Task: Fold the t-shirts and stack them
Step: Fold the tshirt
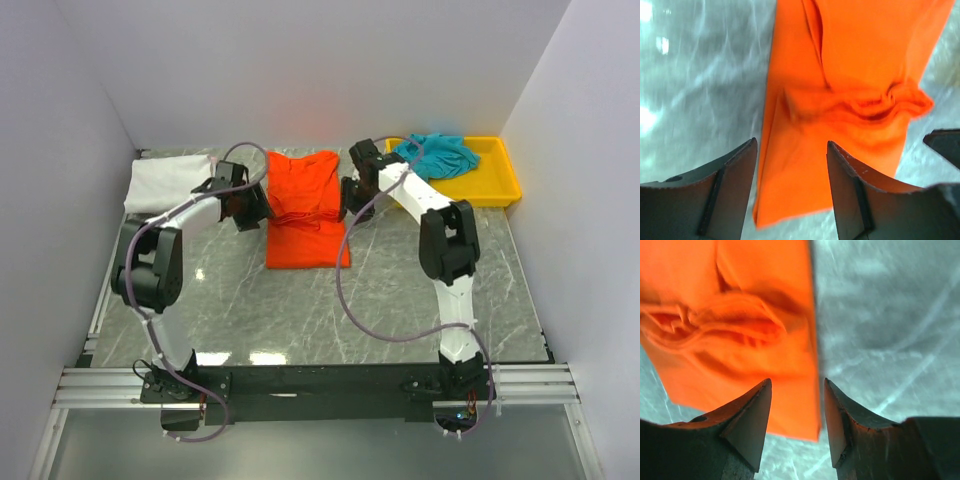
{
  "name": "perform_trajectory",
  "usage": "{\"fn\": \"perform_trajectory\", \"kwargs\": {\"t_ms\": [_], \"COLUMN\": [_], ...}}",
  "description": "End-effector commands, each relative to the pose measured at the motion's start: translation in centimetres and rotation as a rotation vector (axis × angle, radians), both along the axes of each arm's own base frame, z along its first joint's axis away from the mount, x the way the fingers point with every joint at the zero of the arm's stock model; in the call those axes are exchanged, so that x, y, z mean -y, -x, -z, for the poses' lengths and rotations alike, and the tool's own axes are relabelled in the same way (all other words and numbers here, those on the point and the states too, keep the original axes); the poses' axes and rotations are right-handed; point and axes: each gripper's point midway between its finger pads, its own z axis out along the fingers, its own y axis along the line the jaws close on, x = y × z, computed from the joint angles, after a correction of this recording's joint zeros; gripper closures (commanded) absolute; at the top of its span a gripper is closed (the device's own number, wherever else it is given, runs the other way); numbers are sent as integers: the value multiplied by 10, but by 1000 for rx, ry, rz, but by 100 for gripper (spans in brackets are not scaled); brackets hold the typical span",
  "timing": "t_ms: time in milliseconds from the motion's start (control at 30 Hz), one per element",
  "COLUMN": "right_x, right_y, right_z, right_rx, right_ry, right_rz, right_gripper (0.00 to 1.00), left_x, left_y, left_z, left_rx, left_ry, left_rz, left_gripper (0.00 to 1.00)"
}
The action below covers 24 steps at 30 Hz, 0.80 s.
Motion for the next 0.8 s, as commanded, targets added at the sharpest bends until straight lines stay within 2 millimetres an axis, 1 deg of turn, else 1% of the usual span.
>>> {"fn": "perform_trajectory", "kwargs": {"t_ms": [0,33,67,100,133,167,233,267,333,367,467,667,767], "right_x": [7,7,12,12,12,17,14,16,13,12,9,6,5], "right_y": [24,29,45,52,56,70,80,89,94,98,99,101,108], "right_z": [-32,-38,-24,-20,-23,-10,-8,1,0,3,4,17,25], "right_rx": [33,50,4,-9,5,-34,-40,-66,-67,-77,-79,-117,-139], "right_ry": [-34,-47,-39,-46,-59,-50,-76,-74,-98,-100,-110,-87,-71], "right_rz": [-32,-36,-38,-43,-45,-45,-51,-53,-55,-60,-62,-88,-96], "right_gripper": [47,48,48,49,50,50,52,53,54,55,55,55,55], "left_x": [4,5,4,5,6,6,10,8,10,8,7,1,2], "left_y": [20,27,37,43,49,59,69,78,86,93,102,109,111], "left_z": [-24,-21,-13,-14,-11,-3,-1,6,9,14,20,28,28], "left_rx": [49,42,16,18,9,-15,-27,-47,-60,-75,-103,-130,-135], "left_ry": [44,37,31,32,34,37,35,26,26,21,2,-26,-18], "left_rz": [26,43,49,60,70,80,95,97,100,99,97,88,87], "left_gripper": [37,37,37,38,38,39,39,39,39,40,40,41,41]}}
